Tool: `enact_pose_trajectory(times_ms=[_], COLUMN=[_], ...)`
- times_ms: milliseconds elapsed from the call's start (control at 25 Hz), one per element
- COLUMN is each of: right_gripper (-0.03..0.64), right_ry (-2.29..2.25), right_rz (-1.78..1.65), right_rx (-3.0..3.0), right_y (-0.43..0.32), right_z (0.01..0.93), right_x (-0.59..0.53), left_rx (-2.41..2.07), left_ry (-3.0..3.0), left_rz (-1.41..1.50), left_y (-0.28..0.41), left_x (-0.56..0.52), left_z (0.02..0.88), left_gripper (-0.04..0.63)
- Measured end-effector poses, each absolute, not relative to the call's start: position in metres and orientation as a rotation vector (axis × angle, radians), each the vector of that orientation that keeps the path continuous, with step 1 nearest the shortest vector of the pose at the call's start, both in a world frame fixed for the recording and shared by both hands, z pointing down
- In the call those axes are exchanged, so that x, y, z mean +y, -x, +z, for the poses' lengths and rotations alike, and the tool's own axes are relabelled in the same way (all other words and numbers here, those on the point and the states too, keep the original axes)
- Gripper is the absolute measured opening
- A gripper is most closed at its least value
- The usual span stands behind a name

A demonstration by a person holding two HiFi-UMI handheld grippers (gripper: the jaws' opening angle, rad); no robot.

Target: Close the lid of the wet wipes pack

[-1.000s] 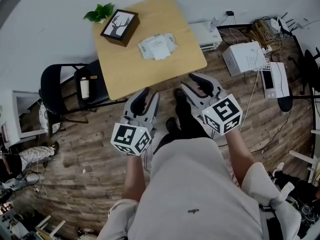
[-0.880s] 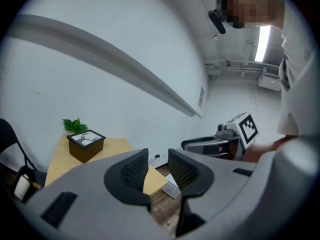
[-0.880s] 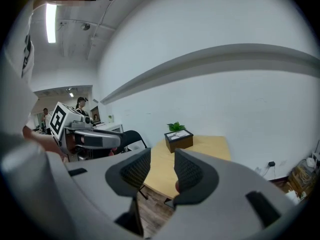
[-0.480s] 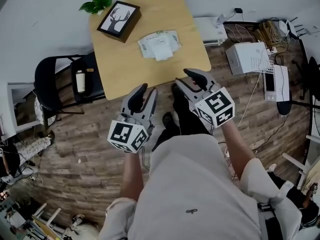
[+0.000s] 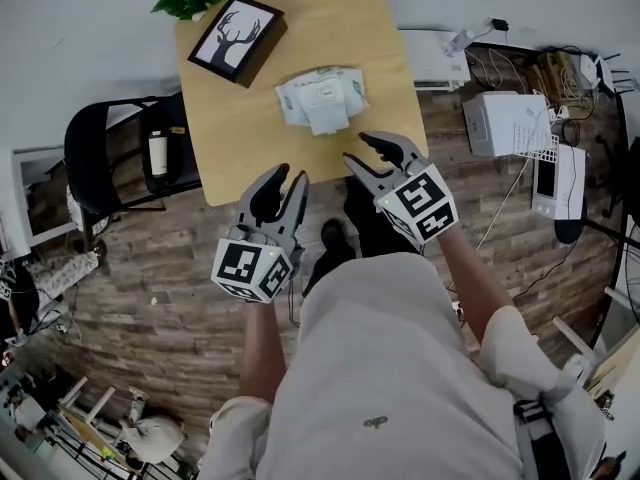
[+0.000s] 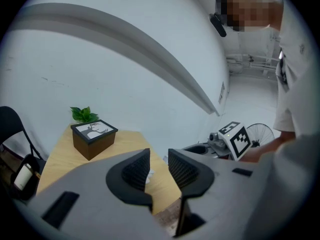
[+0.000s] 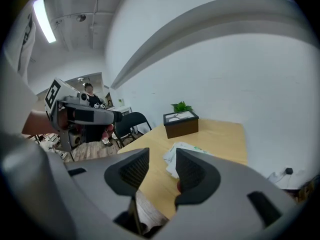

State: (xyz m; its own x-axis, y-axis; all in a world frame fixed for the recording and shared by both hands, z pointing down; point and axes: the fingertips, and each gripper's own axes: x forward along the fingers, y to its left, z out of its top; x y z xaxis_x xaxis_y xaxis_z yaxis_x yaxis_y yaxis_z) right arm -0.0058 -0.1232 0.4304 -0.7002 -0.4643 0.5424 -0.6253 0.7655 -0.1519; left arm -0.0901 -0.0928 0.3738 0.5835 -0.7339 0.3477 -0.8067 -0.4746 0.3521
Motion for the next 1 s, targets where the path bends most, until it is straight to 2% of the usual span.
enact_pose_trajectory(times_ms=[880, 1000], right_gripper=[0.164, 0.167], right_ry=[-0.448, -0.436], right_rz=[0.303, 0.188], right_rx=[-2.418, -2.381], right_y=[0.028, 0.030], right_z=[0.532, 0.544], right_x=[-0.164, -0.165], left_rx=[-1.395, -1.399], left_ry=[-2.136, -2.117], left_rz=[0.281, 0.314], left_y=[0.092, 0.096], left_x=[-0.143, -0.142], left_z=[0.426, 0.437], left_gripper=[0.104, 0.104])
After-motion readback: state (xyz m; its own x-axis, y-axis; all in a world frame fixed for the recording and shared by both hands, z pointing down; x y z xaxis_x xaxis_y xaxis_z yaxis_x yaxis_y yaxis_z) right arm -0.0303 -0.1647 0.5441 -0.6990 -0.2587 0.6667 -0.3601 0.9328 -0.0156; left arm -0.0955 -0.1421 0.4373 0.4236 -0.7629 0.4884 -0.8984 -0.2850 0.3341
